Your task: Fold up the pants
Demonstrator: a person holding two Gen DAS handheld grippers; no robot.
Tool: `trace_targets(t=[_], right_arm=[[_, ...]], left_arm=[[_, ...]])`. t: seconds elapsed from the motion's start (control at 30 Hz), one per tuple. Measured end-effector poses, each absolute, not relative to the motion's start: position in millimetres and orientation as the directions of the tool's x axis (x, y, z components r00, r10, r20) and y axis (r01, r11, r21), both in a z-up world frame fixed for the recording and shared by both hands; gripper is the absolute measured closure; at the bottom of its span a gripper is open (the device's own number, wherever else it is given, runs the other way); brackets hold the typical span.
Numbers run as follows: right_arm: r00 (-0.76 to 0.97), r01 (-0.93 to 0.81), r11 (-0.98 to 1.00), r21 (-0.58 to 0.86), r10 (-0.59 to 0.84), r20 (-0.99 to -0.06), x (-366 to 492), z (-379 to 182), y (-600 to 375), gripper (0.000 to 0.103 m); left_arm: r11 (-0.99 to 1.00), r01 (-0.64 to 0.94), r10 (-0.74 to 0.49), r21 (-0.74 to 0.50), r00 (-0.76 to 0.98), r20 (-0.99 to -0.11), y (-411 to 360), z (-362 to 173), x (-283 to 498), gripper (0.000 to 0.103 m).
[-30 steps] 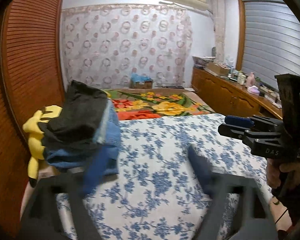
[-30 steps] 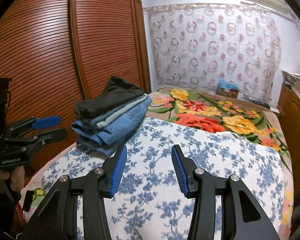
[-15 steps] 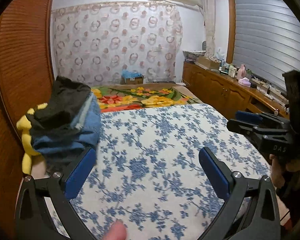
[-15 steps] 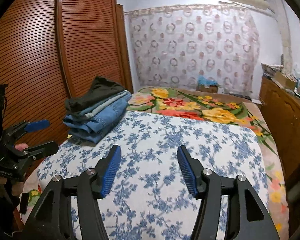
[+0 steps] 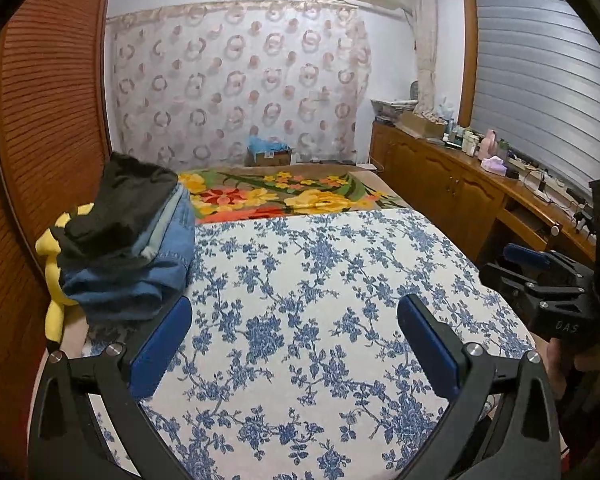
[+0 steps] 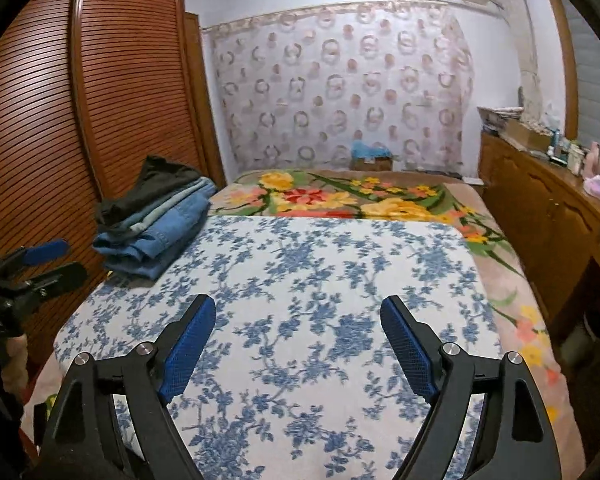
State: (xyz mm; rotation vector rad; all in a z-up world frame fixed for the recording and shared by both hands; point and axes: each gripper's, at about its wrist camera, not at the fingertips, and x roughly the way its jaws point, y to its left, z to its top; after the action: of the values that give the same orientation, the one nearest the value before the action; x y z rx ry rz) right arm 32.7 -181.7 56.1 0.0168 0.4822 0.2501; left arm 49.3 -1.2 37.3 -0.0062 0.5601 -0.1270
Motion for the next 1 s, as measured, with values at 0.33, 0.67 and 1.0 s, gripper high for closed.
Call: trace_targets(t=[0.33, 0.67, 1.0], right_arm=[[0.903, -0.196, 0.979, 0.058, 0.203, -0.378, 1, 88, -177, 0.017], [0.920, -0.178, 0.982, 0.057, 0.187, -0.346, -14, 83, -178, 0.017], [0.923, -0.171, 0.984, 0.049, 0.177, -0.342, -10, 84, -179, 0.017]], left_arm=[[0.994, 0.111, -0.108, -0.023, 0.874, -0.474, -1, 66, 40, 0.000], [0.996, 0.090, -0.085, -0.008, 0.897, -0.435, 3, 80, 15, 0.000], [0.996, 0.085, -0.079, -0.004, 0.899, -0.431, 4, 80, 13, 0.000]])
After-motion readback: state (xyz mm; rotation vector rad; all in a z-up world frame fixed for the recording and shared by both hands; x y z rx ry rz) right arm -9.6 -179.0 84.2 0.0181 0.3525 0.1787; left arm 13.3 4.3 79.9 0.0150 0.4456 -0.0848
